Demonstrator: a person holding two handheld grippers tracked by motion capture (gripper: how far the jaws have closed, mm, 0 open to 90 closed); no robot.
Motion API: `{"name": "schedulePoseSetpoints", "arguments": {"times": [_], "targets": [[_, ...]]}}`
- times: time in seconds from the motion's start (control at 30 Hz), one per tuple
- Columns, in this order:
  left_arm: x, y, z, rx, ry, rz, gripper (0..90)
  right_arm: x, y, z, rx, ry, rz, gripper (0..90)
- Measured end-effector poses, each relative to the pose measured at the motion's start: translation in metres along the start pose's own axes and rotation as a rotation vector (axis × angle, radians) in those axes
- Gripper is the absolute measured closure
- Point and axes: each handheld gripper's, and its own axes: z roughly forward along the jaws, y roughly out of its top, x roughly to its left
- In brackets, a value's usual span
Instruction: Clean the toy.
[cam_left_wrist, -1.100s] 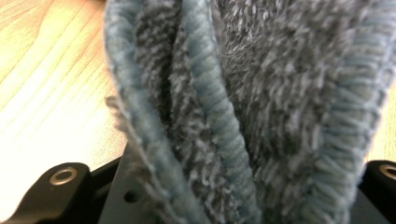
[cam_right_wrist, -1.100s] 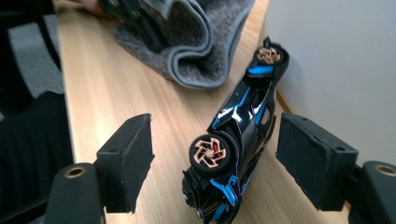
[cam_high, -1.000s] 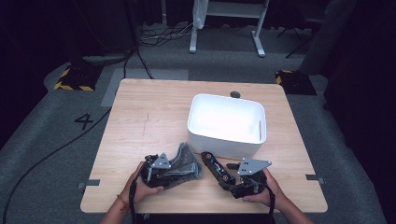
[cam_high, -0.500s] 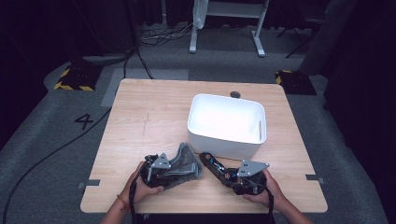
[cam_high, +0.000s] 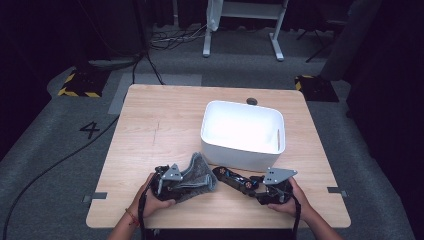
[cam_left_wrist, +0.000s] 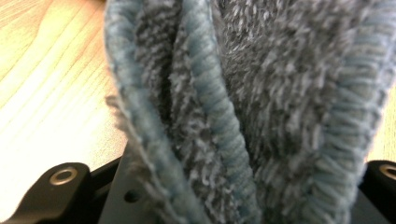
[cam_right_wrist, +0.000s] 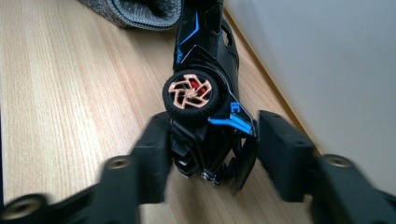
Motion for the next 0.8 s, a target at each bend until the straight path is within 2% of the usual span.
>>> {"name": "schedulePoseSetpoints", "arguments": {"times": [0.23, 0.37, 0.47, 0.53, 0.57, 0.6, 0.67, 0.8], "targets": [[0.0, 0.0, 0.0, 0.0, 0.002, 0.0, 66.7, -0.003, 0.002, 0.016, -0.03, 0.03, 0.019, 34.4], [0.0, 0.0, 0.0, -0.002, 0.0, -0.001, 66.7, -0.002, 0.01, 0.022, -0.025, 0.023, -0.001, 35.4], [0.0, 0.0, 0.0, -0.002, -0.001, -0.001, 66.7, -0.003, 0.015, 0.022, -0.008, 0.025, 0.007, 38.8], [0.0, 0.0, 0.0, -0.003, 0.0, -0.003, 66.7, -0.004, 0.021, 0.022, 0.023, 0.008, -0.006, 39.9], [0.0, 0.0, 0.0, -0.001, 0.001, -0.002, 66.7, -0.005, 0.025, 0.022, 0.041, 0.018, -0.001, 41.1], [0.0, 0.0, 0.0, -0.001, 0.001, 0.0, 66.7, -0.005, 0.029, 0.022, 0.067, 0.028, 0.0, 42.3], [0.0, 0.0, 0.0, -0.002, -0.001, -0.001, 66.7, -0.003, 0.038, 0.024, 0.13, 0.003, -0.022, 42.0], [0.0, 0.0, 0.0, 0.0, 0.002, 0.001, 66.6, -0.003, 0.048, 0.03, 0.214, 0.022, -0.031, 39.8]]}}
